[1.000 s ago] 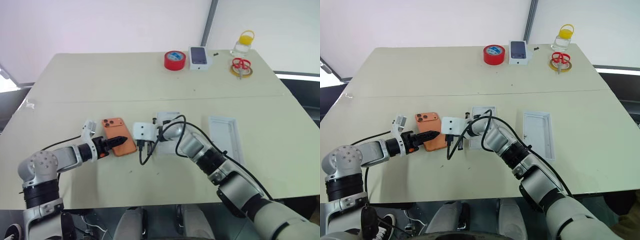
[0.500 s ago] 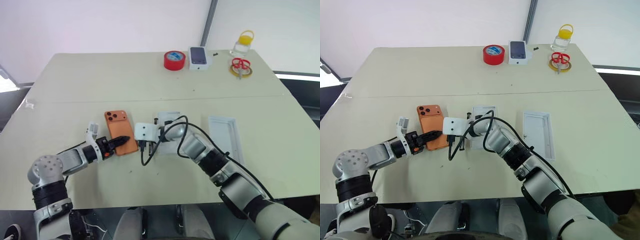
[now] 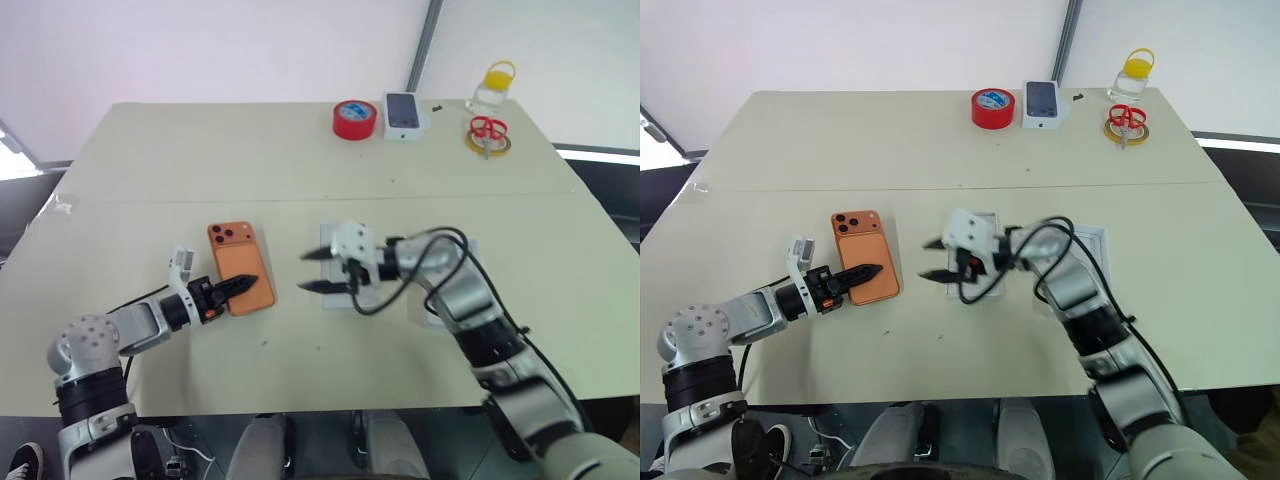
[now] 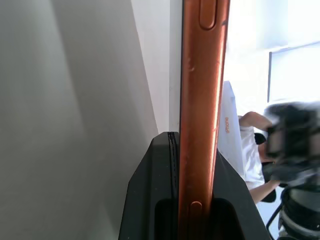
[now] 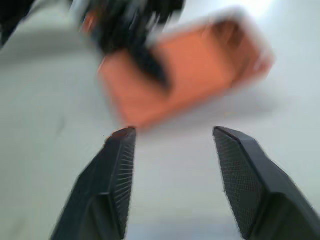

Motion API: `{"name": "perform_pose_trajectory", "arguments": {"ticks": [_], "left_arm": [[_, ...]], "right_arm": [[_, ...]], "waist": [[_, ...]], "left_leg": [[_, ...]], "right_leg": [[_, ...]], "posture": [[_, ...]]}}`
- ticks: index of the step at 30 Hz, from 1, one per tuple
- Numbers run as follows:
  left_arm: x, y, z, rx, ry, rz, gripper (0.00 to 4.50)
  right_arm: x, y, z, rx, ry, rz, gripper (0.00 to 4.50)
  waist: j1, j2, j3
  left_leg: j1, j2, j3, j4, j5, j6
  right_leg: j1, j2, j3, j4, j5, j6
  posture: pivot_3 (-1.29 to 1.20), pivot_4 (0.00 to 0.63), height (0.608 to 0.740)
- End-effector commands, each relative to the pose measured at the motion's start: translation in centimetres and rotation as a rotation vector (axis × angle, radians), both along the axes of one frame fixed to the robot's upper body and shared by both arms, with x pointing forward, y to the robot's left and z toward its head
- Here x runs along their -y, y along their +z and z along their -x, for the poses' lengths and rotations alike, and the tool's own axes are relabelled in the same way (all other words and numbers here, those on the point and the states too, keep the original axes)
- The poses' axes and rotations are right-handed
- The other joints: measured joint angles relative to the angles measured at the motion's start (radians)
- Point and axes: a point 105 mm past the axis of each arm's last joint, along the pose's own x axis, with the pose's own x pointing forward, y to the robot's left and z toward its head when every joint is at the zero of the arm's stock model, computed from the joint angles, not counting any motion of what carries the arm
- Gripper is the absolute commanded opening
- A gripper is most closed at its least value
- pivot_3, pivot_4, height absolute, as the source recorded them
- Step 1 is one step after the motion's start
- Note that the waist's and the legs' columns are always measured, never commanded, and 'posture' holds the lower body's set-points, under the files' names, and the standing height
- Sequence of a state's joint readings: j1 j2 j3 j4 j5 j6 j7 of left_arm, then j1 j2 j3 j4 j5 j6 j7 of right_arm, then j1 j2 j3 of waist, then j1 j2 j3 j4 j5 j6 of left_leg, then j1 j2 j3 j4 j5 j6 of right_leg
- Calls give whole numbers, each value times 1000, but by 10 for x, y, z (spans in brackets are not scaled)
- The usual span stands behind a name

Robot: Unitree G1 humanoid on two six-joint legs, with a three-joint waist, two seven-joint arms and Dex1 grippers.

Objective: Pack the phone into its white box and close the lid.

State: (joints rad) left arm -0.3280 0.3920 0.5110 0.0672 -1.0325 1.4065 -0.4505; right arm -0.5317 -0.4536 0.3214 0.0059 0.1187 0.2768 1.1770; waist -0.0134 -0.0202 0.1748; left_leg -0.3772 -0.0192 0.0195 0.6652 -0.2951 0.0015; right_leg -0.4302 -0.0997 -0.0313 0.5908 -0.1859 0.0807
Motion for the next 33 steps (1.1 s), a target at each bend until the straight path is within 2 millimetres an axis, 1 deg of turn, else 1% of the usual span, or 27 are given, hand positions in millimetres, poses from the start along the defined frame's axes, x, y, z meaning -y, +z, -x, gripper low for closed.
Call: {"name": "perform_pose_trajectory", "arguments": {"ticks": [1,2,5,8,11,12,13,15,22,26,28,29,33], "left_arm": [[10,22,-1,93,-75,42,0],[12,23,-1,92,-82,52,0],[19,23,2,84,-119,70,0],[22,20,0,79,-118,55,0],[23,20,-2,82,-119,60,0],[24,20,-2,82,-117,60,0],[24,20,-2,81,-121,55,0],[24,20,-3,81,-120,50,0],[21,21,-1,76,-123,57,0],[24,21,-1,75,-126,55,0],[26,22,0,69,-136,72,0],[26,24,-1,73,-136,76,0],[31,34,-8,94,-136,89,0]], "right_arm": [[13,9,14,105,68,48,2357],[18,8,15,124,61,52,2357],[25,10,17,110,23,16,2357],[34,-3,16,143,8,84,2357],[36,-8,14,154,-3,94,2357],[36,-10,13,155,-12,98,1821],[38,-12,13,155,-12,110,1569],[41,-16,12,183,-14,138,625],[42,-19,12,166,-19,141,625],[41,-19,13,153,-20,129,625],[40,-18,12,152,-24,123,94],[40,-18,12,155,-23,123,21],[28,-11,8,167,-29,87,21]], "waist": [[-1,-1,1],[-3,-2,2],[-3,-5,4],[2,-6,5],[2,-8,6],[2,-8,6],[2,-8,6],[3,-8,6],[3,-8,6],[3,-8,6],[3,-8,6],[3,-8,6],[4,-8,6]], "left_leg": [[0,1,0,0,0,0],[0,1,0,0,0,0],[0,3,1,0,0,0],[0,3,1,0,0,0],[0,3,1,0,0,0],[0,3,1,0,0,0],[0,3,1,0,0,0],[0,3,1,0,0,0],[-1,3,1,0,0,0],[-2,3,1,0,0,0],[-2,3,1,0,0,0],[-2,3,1,0,0,0],[-2,3,1,0,0,0]], "right_leg": [[0,1,0,0,0,0],[0,1,0,0,0,0],[0,3,0,0,0,1],[0,3,0,0,0,1],[0,2,0,-1,0,1],[0,2,0,-2,0,0],[0,2,0,-2,0,0],[0,2,0,-2,0,0],[0,2,0,-4,0,0],[0,2,0,-5,0,0],[0,2,0,-5,0,0],[0,2,0,-5,0,0],[0,2,0,-5,0,0]], "posture": [[0,150,740],[0,150,740],[0,150,740],[0,150,740],[0,150,740],[0,150,740],[0,150,740],[0,150,740],[0,150,740],[0,150,740],[0,150,740],[0,150,740],[0,150,740]]}}
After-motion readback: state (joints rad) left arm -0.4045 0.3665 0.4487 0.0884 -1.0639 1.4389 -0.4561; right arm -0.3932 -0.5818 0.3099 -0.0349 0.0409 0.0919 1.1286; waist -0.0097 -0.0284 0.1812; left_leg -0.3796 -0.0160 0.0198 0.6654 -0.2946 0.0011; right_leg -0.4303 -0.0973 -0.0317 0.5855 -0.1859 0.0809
